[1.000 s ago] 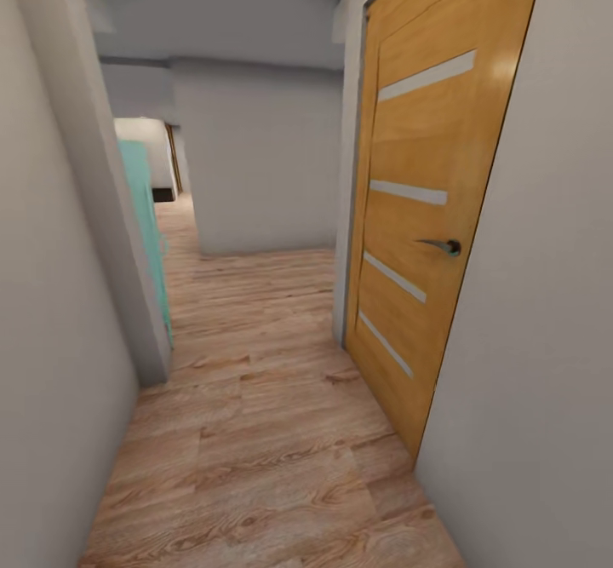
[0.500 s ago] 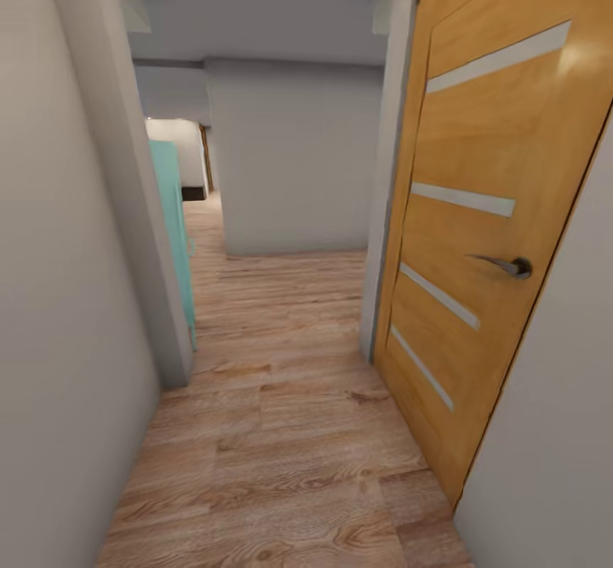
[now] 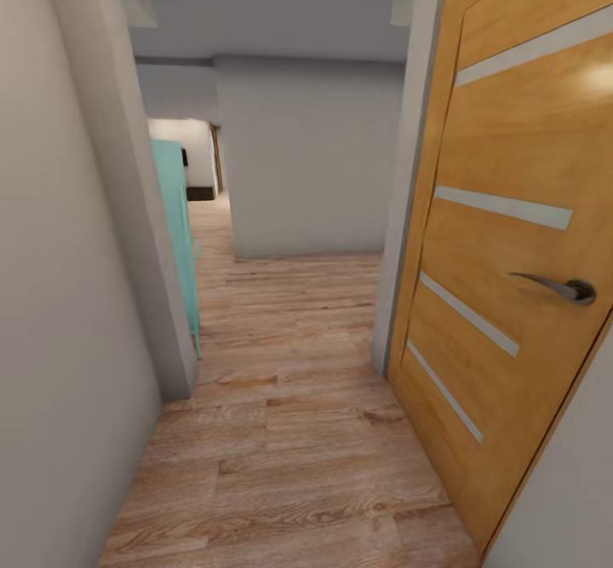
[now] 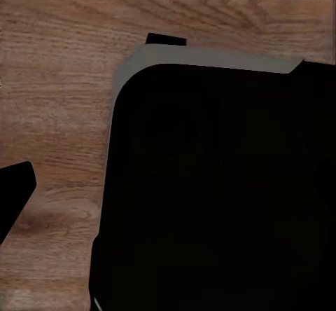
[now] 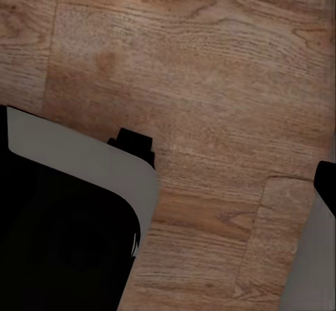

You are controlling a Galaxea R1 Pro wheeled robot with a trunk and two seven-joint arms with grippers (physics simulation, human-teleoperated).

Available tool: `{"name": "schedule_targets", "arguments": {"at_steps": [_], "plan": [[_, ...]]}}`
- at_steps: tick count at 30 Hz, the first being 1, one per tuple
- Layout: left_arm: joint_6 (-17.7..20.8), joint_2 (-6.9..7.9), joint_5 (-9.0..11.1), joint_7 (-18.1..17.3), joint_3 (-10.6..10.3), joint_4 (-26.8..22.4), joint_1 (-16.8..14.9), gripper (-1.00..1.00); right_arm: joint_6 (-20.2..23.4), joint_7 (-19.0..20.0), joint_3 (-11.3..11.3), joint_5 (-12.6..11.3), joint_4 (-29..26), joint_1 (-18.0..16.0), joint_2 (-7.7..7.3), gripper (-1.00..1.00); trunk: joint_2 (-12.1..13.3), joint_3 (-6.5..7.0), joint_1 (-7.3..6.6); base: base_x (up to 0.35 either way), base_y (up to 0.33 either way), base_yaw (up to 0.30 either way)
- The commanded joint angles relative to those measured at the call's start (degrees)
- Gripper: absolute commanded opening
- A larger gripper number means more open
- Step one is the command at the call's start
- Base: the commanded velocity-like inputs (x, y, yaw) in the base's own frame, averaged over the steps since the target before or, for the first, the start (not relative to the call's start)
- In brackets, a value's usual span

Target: Move the two storage containers from the living room to the garage. In the garage, place one container on the floor and stack the other container on top of it (either order is fine).

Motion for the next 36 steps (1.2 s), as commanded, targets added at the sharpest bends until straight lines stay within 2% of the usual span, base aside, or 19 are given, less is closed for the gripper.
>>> {"name": "schedule_targets", "arguments": {"at_steps": [1, 11, 36], "plan": [[-0.12, 0.01, 0.38, 0.05, 0.02, -0.01, -0.01, 1.00, -0.38, 0.11, -0.22, 0.22, 0.18, -0.08, -0.04, 1.00, -0.02, -0.05, 0.03, 0.321, 0.000, 0.207], [0.10, -0.04, 0.40, 0.05, 0.02, -0.01, -0.01, 1.00, -0.44, 0.11, -0.22, 0.21, 0.18, -0.08, -0.15, 1.00, -0.02, -0.05, 0.03, 0.321, 0.000, 0.233], [0.27, 0.04, 0.42, 0.05, 0.02, -0.01, -0.01, 1.00, -0.28, 0.11, -0.22, 0.13, 0.18, -0.08, -0.37, 1.00, -0.02, -0.05, 0.03, 0.323, 0.000, 0.008]]}}
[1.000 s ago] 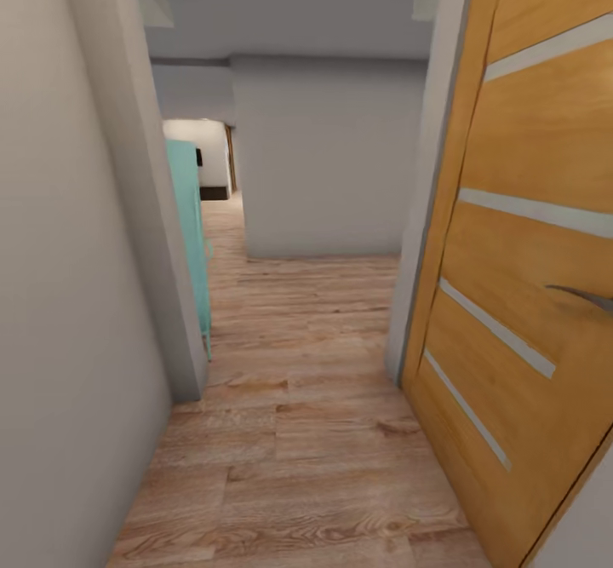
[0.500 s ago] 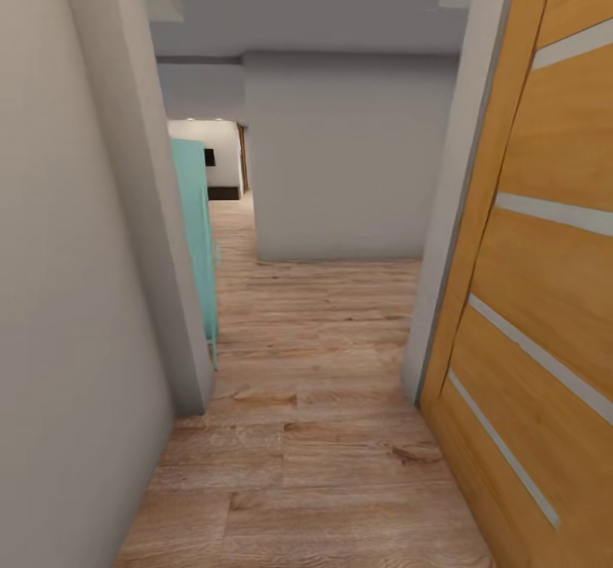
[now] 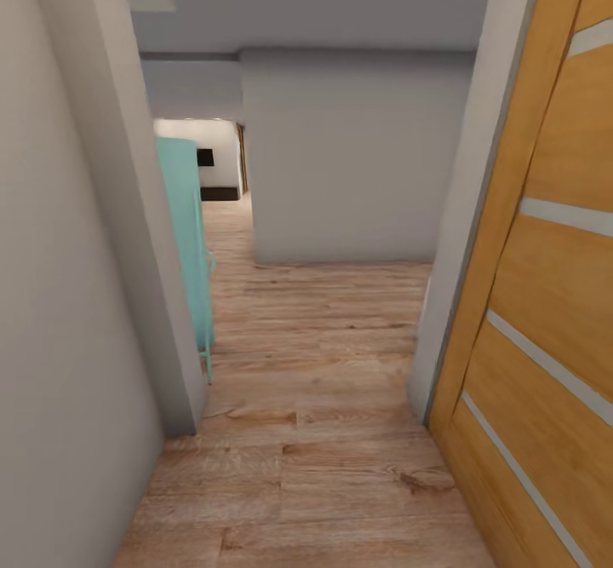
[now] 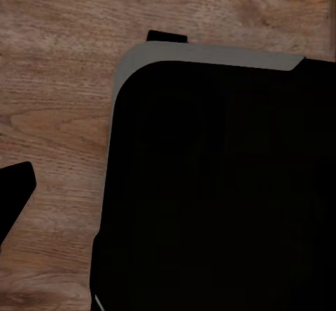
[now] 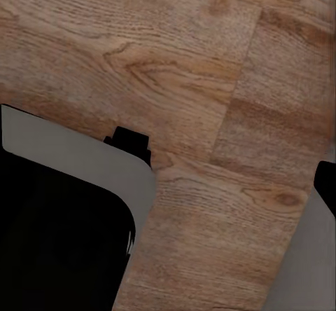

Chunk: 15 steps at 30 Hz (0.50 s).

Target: Move the two storage containers from the living room to the garage. In the garage, place one container on the floor and stack the other container on top of it (either order is fine).

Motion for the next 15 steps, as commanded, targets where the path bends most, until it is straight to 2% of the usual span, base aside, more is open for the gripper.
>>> {"name": "schedule_targets", "arguments": {"at_steps": [1, 15], "plan": [[-0.13, -0.01, 0.39, 0.05, 0.02, -0.01, -0.01, 1.00, -0.34, 0.11, -0.22, 0.22, 0.18, -0.08, -0.03, 1.00, -0.02, -0.05, 0.03, 0.324, 0.000, 0.000], [-0.12, -0.01, 0.36, 0.05, 0.02, -0.01, -0.01, 1.00, -0.50, 0.11, -0.22, 0.25, 0.18, -0.08, -0.03, 1.00, -0.02, -0.05, 0.03, 0.324, 0.000, 0.000]]}}
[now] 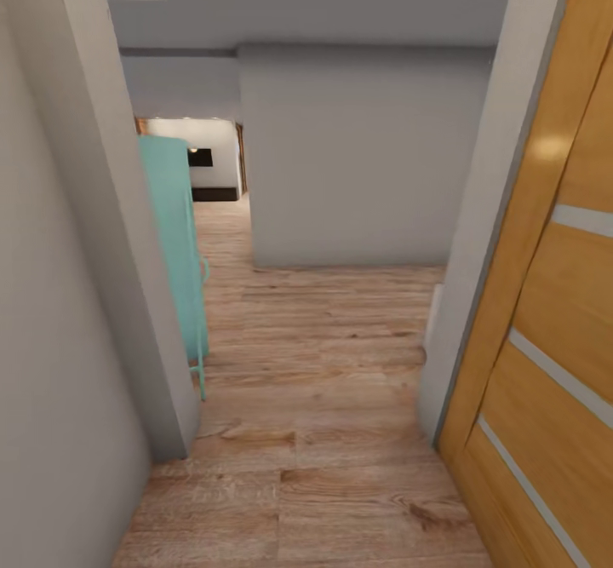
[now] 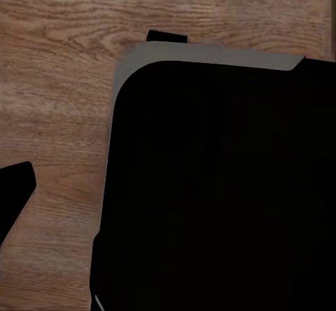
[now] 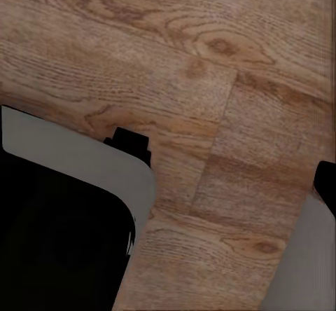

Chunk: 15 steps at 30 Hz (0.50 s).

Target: Move the two storage containers from the living room to the garage. In the garage, place one container on the floor and stack the other container on top of it (either order is fine).

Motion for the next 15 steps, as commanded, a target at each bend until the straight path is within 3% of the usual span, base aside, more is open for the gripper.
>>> {"name": "schedule_targets", "arguments": {"at_steps": [1, 15], "plan": [[-0.12, -0.01, 0.40, 0.05, 0.02, -0.01, -0.01, 1.00, -0.35, 0.12, -0.22, 0.23, 0.18, -0.08, -0.03, 1.00, -0.02, -0.05, 0.03, 0.324, 0.000, 0.000], [-0.09, -0.01, 0.41, 0.05, 0.02, -0.01, -0.01, 1.00, -0.35, 0.18, -0.22, 0.27, 0.18, -0.08, -0.03, 1.00, -0.02, -0.05, 0.03, 0.324, 0.000, 0.000]]}}
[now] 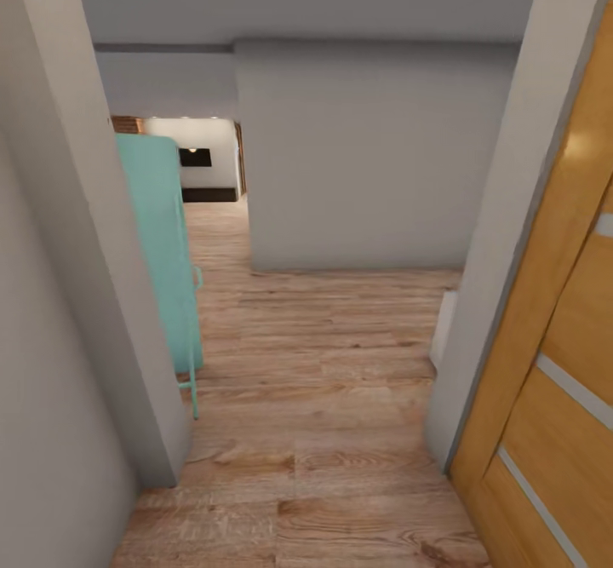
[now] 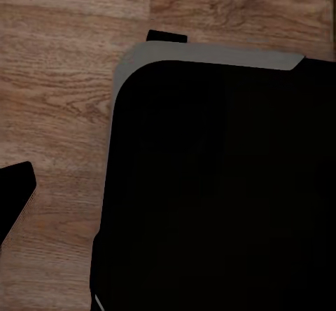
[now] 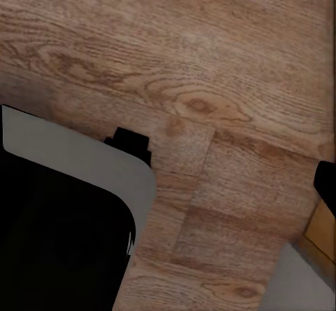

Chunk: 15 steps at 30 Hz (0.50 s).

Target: Move the two storage containers from the living room to the garage. In the garage, place one container on the floor and stack the other container on top of it (either order is fine).

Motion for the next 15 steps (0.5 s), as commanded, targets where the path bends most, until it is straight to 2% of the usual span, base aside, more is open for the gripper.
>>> {"name": "schedule_targets", "arguments": {"at_steps": [1, 15], "plan": [[-0.12, -0.01, 0.39, 0.05, 0.02, -0.01, -0.01, 1.00, -0.34, 0.11, -0.22, 0.22, 0.18, -0.08, -0.03, 1.00, -0.02, -0.05, 0.03, 0.324, 0.000, 0.000], [-0.19, -0.04, 0.39, 0.05, 0.02, -0.01, -0.01, 1.00, -0.10, 0.06, -0.22, 0.22, 0.18, -0.09, 0.30, 1.00, -0.02, -0.05, 0.03, 0.324, 0.000, 0.000]]}}
